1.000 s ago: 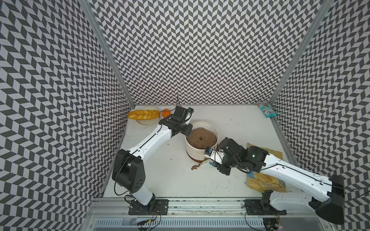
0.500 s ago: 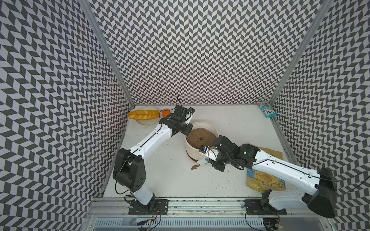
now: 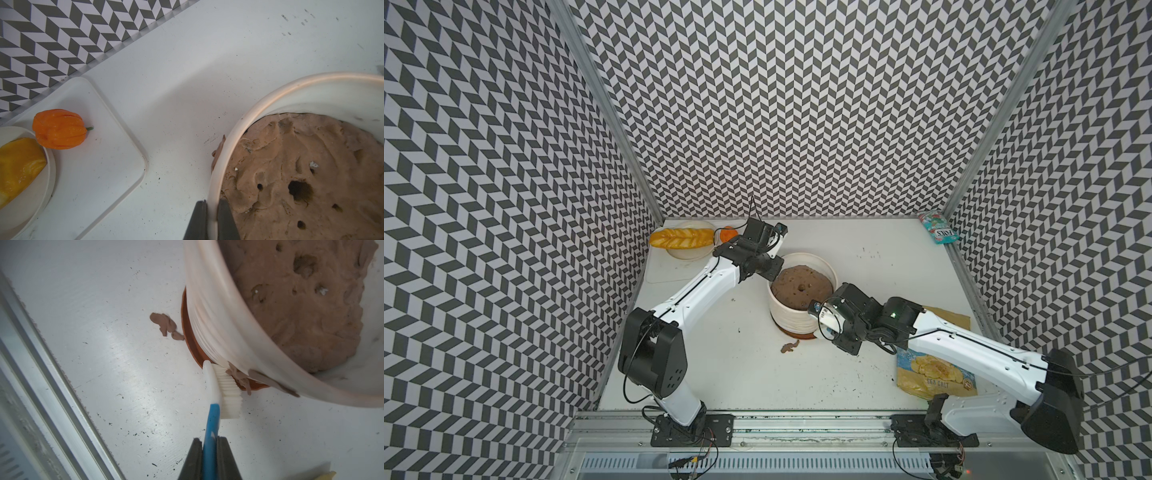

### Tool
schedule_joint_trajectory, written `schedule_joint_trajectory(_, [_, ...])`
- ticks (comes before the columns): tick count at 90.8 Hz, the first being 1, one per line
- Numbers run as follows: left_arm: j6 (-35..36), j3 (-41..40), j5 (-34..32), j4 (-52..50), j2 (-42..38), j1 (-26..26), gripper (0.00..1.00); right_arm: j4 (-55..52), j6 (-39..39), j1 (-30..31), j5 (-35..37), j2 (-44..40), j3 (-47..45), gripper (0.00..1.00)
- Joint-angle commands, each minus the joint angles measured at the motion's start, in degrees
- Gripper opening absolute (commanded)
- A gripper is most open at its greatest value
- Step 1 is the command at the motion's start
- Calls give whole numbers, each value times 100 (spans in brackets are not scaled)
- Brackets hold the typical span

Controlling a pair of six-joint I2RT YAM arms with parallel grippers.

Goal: Scrub the dried mud off the ceramic pot
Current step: Brush off the soil from the pot.

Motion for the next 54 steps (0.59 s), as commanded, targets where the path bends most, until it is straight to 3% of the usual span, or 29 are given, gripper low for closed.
schedule_joint_trajectory(1, [266,33,202,-283,192,20,0,-36,121,-83,446,-242,204,0])
schedule_joint_trajectory(27, [220,86,227,-294,192,23,4,-242,-297,-53,-1275,-855,313,0])
schedule_joint_trajectory(54, [0,50,176,-243,-71,19,28,128,-447,-48,-2041,-912,451,0])
